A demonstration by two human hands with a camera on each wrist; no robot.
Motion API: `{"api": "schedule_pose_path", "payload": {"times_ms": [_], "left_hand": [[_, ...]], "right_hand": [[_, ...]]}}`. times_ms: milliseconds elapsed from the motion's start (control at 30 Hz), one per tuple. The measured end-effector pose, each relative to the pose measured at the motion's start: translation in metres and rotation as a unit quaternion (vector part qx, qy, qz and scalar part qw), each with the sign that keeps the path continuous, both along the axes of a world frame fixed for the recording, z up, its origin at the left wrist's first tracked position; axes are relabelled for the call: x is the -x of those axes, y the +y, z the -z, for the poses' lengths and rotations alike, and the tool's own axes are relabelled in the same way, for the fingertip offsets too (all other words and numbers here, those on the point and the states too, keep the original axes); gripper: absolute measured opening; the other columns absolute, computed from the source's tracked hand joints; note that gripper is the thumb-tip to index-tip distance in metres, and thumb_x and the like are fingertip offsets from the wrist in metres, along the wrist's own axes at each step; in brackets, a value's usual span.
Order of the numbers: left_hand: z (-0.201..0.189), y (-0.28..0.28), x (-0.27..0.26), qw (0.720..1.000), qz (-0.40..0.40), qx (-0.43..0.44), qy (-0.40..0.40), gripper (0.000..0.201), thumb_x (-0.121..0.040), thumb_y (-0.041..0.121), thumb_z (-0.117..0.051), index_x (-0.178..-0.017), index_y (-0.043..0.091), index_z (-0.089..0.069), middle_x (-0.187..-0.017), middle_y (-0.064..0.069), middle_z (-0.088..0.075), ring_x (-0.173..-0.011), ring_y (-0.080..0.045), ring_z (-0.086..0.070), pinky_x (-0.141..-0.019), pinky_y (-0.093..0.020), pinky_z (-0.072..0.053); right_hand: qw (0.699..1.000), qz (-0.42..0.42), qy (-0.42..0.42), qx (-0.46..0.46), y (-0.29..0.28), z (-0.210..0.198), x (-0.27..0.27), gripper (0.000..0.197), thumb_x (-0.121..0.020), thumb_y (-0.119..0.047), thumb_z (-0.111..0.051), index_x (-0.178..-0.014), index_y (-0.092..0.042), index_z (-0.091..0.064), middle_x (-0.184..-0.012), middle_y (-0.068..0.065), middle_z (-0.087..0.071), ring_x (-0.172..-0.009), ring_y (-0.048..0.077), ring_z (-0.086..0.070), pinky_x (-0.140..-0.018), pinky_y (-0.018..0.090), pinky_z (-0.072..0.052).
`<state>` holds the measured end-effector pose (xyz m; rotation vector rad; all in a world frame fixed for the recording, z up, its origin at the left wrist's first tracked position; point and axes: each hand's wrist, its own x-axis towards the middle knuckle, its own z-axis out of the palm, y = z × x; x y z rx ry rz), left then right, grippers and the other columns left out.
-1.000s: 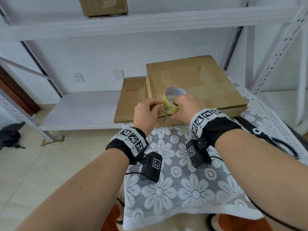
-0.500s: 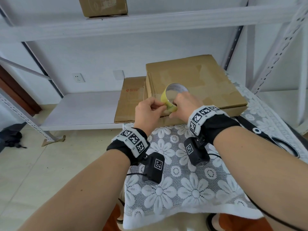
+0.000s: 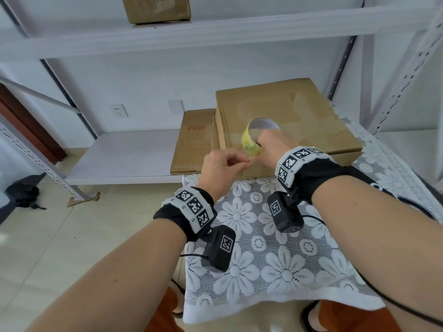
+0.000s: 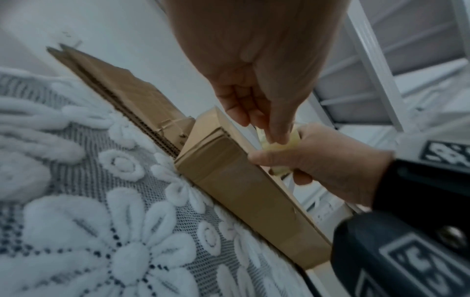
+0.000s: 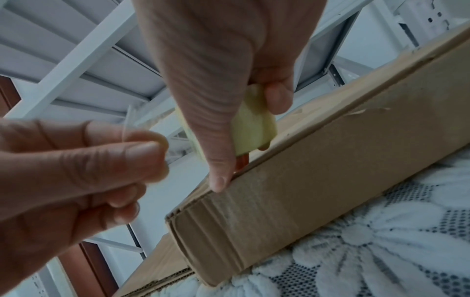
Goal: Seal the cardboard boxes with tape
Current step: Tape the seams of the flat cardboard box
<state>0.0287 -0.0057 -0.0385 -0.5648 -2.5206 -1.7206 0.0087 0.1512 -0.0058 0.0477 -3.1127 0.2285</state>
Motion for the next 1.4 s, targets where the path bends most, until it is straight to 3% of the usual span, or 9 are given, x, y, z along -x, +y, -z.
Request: {"api": "schedule_pose_path", "payload": {"times_ms": [167,400,500,633,733,867,1033,1167,1400], "left_hand": [[0.016,-0.012,0.011,0.998,-0.046,0.022,-0.032,0.022,-0.090,0.006,-0.066,-0.085,0.028,-0.068,-0.088,0.010,-0.070,-0.084,-0.005,-0.063,-0.081,-0.018,-0.049],[0.020,0.013,0.014,0.987,-0.103,0.120,0.027,0.032,-0.071,0.008,-0.078,-0.083,0.017,-0.050,-0.078,0.007,-0.052,-0.072,-0.009,-0.048,-0.055,-0.011,-0.038],[0.026,0.022,0.020,0.980,-0.131,0.148,0.024,0.037,-0.072,0.008,-0.077,-0.076,0.020,-0.043,-0.072,0.005,-0.049,-0.080,-0.022,-0.053,-0.055,-0.021,-0.032],[0.027,0.022,0.020,0.980,-0.137,0.136,0.039,0.046,-0.072,0.014,-0.082,-0.068,0.024,-0.037,-0.066,0.007,-0.045,-0.074,-0.020,-0.050,-0.054,-0.021,-0.030],[0.026,0.021,0.020,0.981,-0.148,0.120,0.040,0.049,-0.071,0.014,-0.082,-0.065,0.026,-0.035,-0.063,0.009,-0.044,-0.067,-0.016,-0.046,-0.055,-0.024,-0.032],[0.028,0.021,0.020,0.980,-0.154,0.117,0.048,0.043,-0.073,0.003,-0.072,-0.063,0.024,-0.035,-0.062,0.011,-0.044,-0.067,-0.017,-0.047,-0.057,-0.023,-0.034],[0.035,0.019,0.020,0.980,-0.149,0.114,0.064,0.045,-0.073,0.003,-0.073,-0.061,0.023,-0.035,-0.063,0.005,-0.048,-0.071,-0.026,-0.055,-0.062,-0.030,-0.042],[0.039,0.017,0.022,0.979,-0.152,0.115,0.071,0.048,-0.073,0.005,-0.077,-0.060,0.023,-0.034,-0.058,0.007,-0.044,-0.059,-0.016,-0.044,-0.054,-0.015,-0.034],[0.043,0.017,0.024,0.978,-0.169,0.099,0.073,0.051,-0.077,0.003,-0.074,-0.059,0.023,-0.030,-0.055,0.007,-0.039,-0.051,-0.006,-0.035,-0.053,-0.007,-0.034]], "right_hand": [[1.000,-0.002,0.008,-0.018,0.002,0.002,-0.001,0.049,-0.079,-0.047,-0.070,-0.054,-0.019,-0.039,-0.055,-0.005,-0.041,-0.052,0.014,-0.041,-0.046,0.024,-0.028],[0.999,-0.005,0.031,-0.018,0.002,0.007,-0.003,0.048,-0.081,-0.041,-0.068,-0.053,-0.019,-0.036,-0.054,-0.004,-0.038,-0.049,0.013,-0.037,-0.045,0.025,-0.026],[0.998,-0.020,0.048,-0.025,0.004,0.013,-0.006,0.040,-0.082,-0.043,-0.065,-0.057,-0.019,-0.044,-0.058,-0.004,-0.044,-0.058,0.018,-0.049,-0.049,0.024,-0.031],[0.995,-0.051,0.071,-0.045,0.007,0.016,-0.008,0.023,-0.087,-0.031,-0.056,-0.069,-0.016,-0.057,-0.064,-0.003,-0.054,-0.065,0.020,-0.057,-0.052,0.027,-0.036],[0.994,-0.078,0.060,-0.044,0.009,0.013,-0.009,0.031,-0.091,-0.032,-0.049,-0.066,-0.014,-0.054,-0.063,0.000,-0.053,-0.063,0.023,-0.057,-0.053,0.030,-0.042],[0.990,-0.122,0.056,-0.047,0.014,0.014,-0.012,0.052,-0.091,-0.054,-0.045,-0.058,-0.015,-0.050,-0.070,-0.001,-0.058,-0.066,0.018,-0.058,-0.057,0.029,-0.046],[0.984,-0.144,0.063,-0.079,0.017,0.015,-0.021,0.050,-0.096,-0.047,-0.039,-0.060,-0.014,-0.051,-0.065,-0.001,-0.053,-0.057,0.015,-0.049,-0.047,0.025,-0.031],[0.984,-0.139,0.049,-0.104,0.016,0.005,-0.025,0.039,-0.096,-0.039,-0.041,-0.073,-0.011,-0.056,-0.073,0.003,-0.057,-0.066,0.022,-0.054,-0.051,0.027,-0.034],[0.984,-0.128,0.054,-0.110,-0.001,0.003,-0.022,0.040,-0.094,-0.036,-0.044,-0.061,-0.015,-0.044,-0.064,-0.001,-0.049,-0.068,0.022,-0.056,-0.061,0.032,-0.047]]}}
